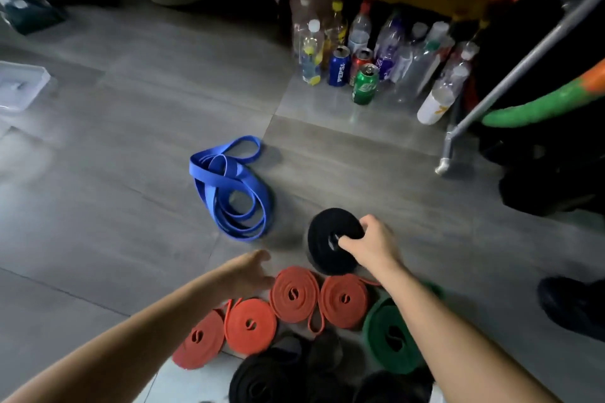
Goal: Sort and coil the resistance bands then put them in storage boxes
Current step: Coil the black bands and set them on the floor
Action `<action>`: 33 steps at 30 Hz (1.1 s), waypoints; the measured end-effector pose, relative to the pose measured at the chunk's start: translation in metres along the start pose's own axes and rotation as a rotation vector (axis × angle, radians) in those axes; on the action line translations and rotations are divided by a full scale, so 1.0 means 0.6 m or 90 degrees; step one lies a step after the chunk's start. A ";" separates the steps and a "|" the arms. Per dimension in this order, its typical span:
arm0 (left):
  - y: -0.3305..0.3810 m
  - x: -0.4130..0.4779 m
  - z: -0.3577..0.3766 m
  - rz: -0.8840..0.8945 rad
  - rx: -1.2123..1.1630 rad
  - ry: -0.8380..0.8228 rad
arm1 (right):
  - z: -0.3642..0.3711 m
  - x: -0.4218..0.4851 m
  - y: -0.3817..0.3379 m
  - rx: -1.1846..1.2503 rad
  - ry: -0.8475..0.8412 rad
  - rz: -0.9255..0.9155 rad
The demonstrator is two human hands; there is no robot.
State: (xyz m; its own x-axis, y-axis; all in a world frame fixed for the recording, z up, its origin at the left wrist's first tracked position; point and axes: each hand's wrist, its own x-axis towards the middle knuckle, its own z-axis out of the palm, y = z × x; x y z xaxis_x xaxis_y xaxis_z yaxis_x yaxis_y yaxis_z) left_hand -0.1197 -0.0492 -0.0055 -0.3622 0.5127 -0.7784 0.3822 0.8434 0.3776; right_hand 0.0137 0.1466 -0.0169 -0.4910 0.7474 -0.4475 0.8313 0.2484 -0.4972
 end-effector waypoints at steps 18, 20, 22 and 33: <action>-0.053 0.153 0.146 0.087 0.119 0.076 | 0.201 0.117 0.056 -0.262 0.004 -0.065; -0.047 0.164 0.143 0.102 0.133 0.080 | 0.199 0.121 0.055 -0.239 0.008 -0.054; -0.041 0.177 0.137 0.120 0.108 0.084 | 0.198 0.126 0.050 -0.217 -0.002 -0.013; -0.037 0.226 0.076 0.001 -0.323 0.179 | 0.224 0.145 -0.004 0.016 -0.087 0.179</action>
State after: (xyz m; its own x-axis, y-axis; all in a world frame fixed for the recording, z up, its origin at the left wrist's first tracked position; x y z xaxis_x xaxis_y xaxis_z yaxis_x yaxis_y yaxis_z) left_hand -0.1386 -0.0056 -0.1424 -0.6008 0.4791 -0.6400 -0.0469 0.7780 0.6265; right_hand -0.0662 0.1280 -0.1545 -0.2747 0.6949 -0.6646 0.9337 0.0277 -0.3569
